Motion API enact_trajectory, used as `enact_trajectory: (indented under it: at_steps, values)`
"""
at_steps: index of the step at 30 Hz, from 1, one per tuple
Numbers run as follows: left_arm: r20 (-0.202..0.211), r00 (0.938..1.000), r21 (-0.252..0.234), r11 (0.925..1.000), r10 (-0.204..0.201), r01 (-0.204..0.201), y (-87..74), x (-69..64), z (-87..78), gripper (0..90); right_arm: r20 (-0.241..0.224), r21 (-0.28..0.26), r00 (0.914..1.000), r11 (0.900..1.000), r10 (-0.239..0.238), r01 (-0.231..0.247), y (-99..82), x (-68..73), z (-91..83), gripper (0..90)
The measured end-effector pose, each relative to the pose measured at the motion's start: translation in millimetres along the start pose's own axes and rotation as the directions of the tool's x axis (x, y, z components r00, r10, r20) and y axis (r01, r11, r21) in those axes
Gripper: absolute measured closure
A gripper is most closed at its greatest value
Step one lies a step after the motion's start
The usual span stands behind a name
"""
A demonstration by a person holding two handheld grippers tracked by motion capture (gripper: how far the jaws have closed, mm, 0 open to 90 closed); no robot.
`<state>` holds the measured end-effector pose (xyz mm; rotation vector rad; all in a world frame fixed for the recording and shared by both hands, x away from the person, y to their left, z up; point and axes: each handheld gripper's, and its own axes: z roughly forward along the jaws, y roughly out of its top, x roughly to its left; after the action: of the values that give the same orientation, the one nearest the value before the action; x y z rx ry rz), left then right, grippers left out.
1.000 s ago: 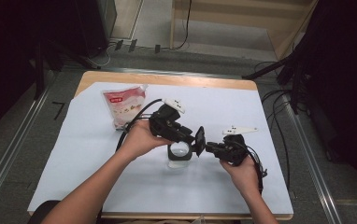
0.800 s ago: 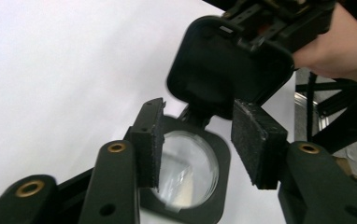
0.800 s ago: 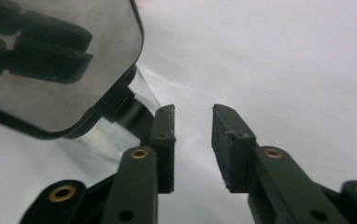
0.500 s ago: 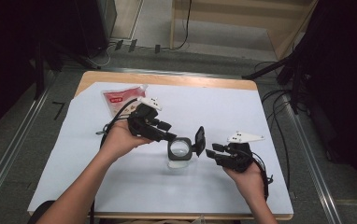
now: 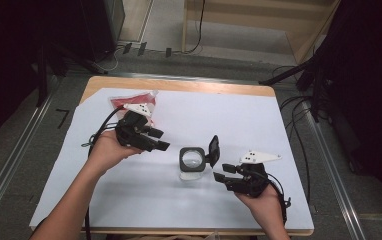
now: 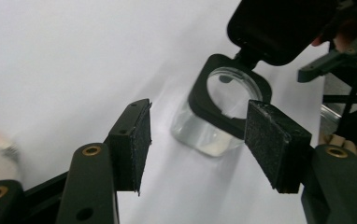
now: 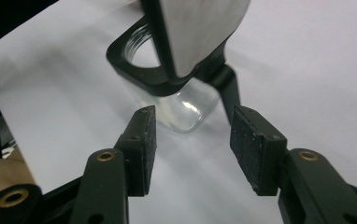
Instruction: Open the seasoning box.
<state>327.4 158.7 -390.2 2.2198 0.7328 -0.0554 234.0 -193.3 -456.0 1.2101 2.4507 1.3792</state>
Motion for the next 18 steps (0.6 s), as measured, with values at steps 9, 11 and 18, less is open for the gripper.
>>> enact_trajectory:
  at_steps: [9, 11, 18]
  values:
    - [-0.029, 0.999, -0.022, 0.9992, -0.034, 0.034, -11.6, 11.1, -19.3, 42.6, -0.048, 0.021, 0.9977, 0.9986, -0.048, 0.049, -2.7, 14.8, 6.0, 51.3]
    - [-0.042, 0.9984, -0.019, 0.9991, -0.038, 0.037, -13.5, 12.5, -23.9, 42.8, -0.057, 0.025, 0.9971, 0.9984, -0.05, 0.051, -2.2, 16.5, 7.5, 51.2]
    - [-0.064, 0.9959, -0.026, 0.9977, -0.064, 0.063, -23.5, 19.5, -38.1, 43.1, -0.074, 0.03, 0.9945, 0.9966, -0.074, 0.077, -0.4, 18.5, 10.4, 51.4]
